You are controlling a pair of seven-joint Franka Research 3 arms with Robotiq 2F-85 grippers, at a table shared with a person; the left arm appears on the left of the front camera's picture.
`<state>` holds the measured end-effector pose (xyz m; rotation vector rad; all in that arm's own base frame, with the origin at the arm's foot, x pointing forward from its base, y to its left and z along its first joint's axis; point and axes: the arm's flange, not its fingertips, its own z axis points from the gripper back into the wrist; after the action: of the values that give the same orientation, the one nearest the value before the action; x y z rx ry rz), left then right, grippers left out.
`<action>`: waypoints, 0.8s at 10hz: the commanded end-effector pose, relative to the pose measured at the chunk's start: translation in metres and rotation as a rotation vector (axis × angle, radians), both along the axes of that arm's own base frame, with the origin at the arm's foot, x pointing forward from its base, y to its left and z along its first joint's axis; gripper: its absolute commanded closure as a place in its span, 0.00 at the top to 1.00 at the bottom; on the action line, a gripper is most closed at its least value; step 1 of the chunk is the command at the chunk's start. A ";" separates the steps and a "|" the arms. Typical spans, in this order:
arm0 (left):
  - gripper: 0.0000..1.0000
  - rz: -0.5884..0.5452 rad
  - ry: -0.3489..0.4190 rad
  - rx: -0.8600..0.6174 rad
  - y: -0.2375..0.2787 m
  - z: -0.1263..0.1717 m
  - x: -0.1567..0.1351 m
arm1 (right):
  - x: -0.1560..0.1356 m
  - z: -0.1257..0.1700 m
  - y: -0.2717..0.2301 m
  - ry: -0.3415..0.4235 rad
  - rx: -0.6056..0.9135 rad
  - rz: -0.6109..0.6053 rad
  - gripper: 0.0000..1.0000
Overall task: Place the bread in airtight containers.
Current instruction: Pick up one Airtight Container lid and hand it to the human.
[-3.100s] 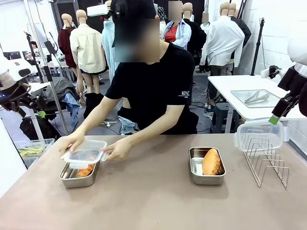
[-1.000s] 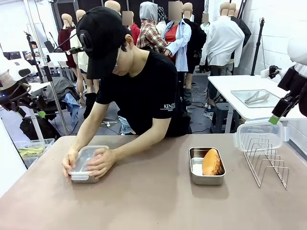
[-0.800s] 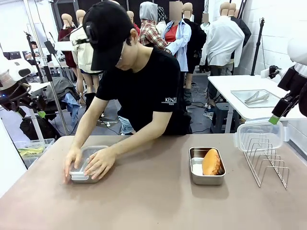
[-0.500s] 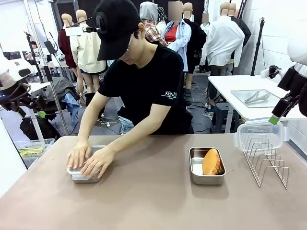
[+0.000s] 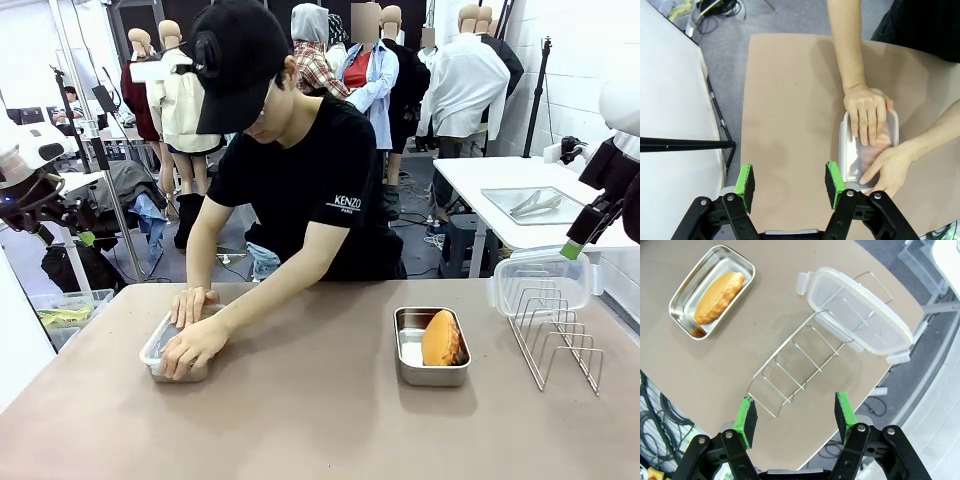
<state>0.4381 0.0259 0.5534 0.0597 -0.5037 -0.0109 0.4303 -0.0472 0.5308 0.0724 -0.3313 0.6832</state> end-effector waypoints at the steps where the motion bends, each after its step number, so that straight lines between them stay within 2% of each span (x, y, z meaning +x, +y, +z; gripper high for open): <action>1: 0.74 0.019 -0.003 -0.003 0.000 0.001 -0.001 | 0.002 0.004 0.000 0.019 -0.020 -0.006 0.78; 8: 0.74 0.019 -0.003 -0.003 0.000 0.001 -0.001 | 0.002 0.004 0.000 0.019 -0.020 -0.006 0.78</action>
<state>0.4381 0.0259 0.5534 0.0597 -0.5037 -0.0109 0.4303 -0.0471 0.5308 0.0724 -0.3313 0.6832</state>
